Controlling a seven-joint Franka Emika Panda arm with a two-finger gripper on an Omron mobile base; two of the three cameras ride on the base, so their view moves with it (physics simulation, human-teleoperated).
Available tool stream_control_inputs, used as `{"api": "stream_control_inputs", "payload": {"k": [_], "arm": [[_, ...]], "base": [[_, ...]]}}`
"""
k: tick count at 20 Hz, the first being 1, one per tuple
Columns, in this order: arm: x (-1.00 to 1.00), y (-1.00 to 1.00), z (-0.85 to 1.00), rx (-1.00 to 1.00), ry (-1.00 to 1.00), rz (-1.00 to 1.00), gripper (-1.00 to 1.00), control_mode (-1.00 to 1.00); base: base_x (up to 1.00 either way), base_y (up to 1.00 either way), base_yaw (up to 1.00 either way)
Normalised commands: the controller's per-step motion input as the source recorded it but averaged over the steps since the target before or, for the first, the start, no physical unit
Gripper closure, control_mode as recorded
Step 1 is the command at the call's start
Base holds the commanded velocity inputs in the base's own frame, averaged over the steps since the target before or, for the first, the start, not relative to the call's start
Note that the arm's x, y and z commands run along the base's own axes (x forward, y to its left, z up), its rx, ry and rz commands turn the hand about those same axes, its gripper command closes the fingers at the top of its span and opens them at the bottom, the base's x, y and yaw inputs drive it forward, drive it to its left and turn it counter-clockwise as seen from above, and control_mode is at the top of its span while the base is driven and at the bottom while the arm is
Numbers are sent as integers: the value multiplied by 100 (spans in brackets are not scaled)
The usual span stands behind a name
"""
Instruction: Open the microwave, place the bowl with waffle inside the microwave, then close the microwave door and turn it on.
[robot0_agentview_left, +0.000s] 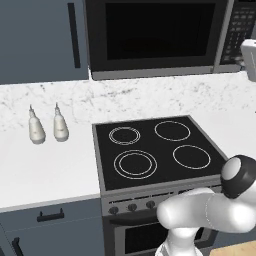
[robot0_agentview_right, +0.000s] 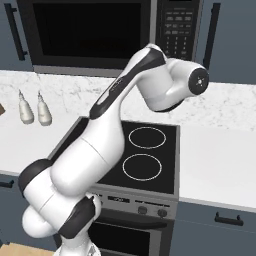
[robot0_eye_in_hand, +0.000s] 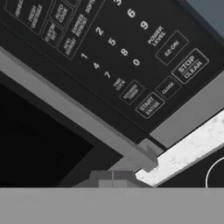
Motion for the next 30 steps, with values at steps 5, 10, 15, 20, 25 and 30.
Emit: {"api": "stream_control_inputs", "payload": {"k": [5,10,15,20,25,30], "arm": [[43,-15,-10,8,0,-5,100,-100],[46,-24,-9,11,0,-4,100,-100],[55,-8,-15,10,0,-3,100,-100],[59,-17,-13,11,0,-2,100,-100],[30,-18,-7,10,0,-1,100,-100],[-89,5,-18,0,-19,0,100,-100]], "base": [[0,0,0],[0,0,0],[0,0,0],[0,0,0],[0,0,0],[0,0,0]]}}
